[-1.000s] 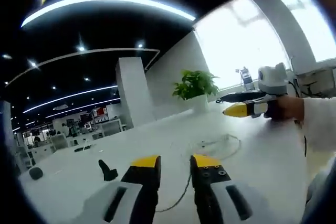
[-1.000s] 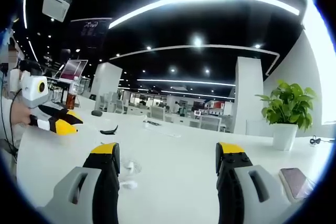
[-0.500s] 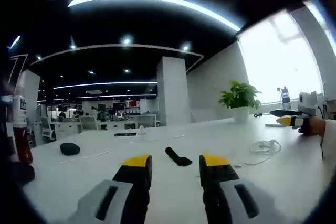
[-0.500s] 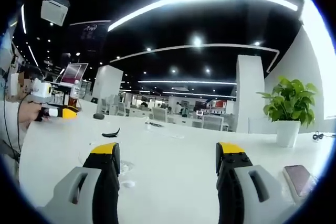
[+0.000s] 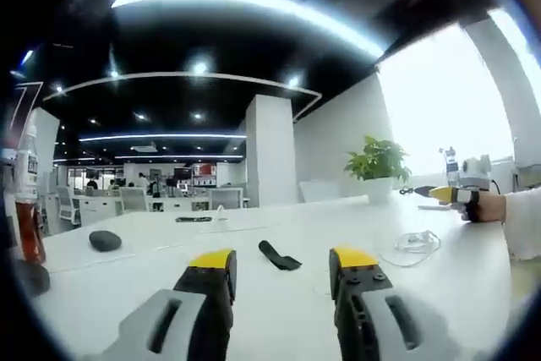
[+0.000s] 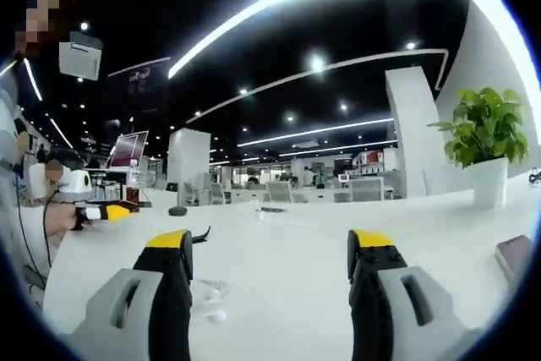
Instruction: Peel open the Velcro strap on the desktop, arrange the wired earphones neatly onto it, and close the Velcro strap to secure them.
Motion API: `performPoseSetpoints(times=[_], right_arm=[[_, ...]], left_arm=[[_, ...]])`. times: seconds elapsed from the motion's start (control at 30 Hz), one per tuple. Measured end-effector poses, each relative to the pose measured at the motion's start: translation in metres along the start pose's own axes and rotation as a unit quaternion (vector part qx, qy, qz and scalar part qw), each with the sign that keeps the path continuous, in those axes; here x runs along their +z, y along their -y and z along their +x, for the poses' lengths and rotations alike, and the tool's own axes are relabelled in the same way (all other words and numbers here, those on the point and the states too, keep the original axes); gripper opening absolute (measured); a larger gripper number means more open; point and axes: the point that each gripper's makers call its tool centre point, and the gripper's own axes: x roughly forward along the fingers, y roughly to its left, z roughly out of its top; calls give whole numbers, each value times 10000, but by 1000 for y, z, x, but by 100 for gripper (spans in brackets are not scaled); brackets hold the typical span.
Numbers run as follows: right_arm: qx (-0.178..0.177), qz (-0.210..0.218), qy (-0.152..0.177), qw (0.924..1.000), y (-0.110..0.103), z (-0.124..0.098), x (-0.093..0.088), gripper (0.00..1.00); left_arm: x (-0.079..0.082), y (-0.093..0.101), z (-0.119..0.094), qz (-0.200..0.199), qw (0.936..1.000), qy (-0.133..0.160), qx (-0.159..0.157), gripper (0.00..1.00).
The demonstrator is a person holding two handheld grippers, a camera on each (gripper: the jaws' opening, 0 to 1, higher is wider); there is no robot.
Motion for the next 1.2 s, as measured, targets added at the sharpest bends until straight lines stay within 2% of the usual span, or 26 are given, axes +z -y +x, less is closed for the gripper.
performPoseSetpoints(times=[0.2, 0.47, 0.7, 0.83, 1.2], right_arm=[[139, 266, 125, 9995, 1, 11, 2, 75], [113, 359, -23, 9993, 9, 45, -10, 74], [345, 228, -243, 9988, -1, 67, -23, 75], [641, 233, -312, 9972, -13, 85, -29, 75], [928, 147, -539, 9941, -33, 136, -48, 73]], left_arm=[[4, 1, -1, -102, 9999, 118, -19, 48], [7, -4, -1, -135, 9997, 179, 124, 48], [6, -5, 0, -115, 9997, 155, 151, 48], [4, -4, 0, -42, 9998, 94, 146, 48], [1, -8, 0, -38, 9997, 44, 221, 47]])
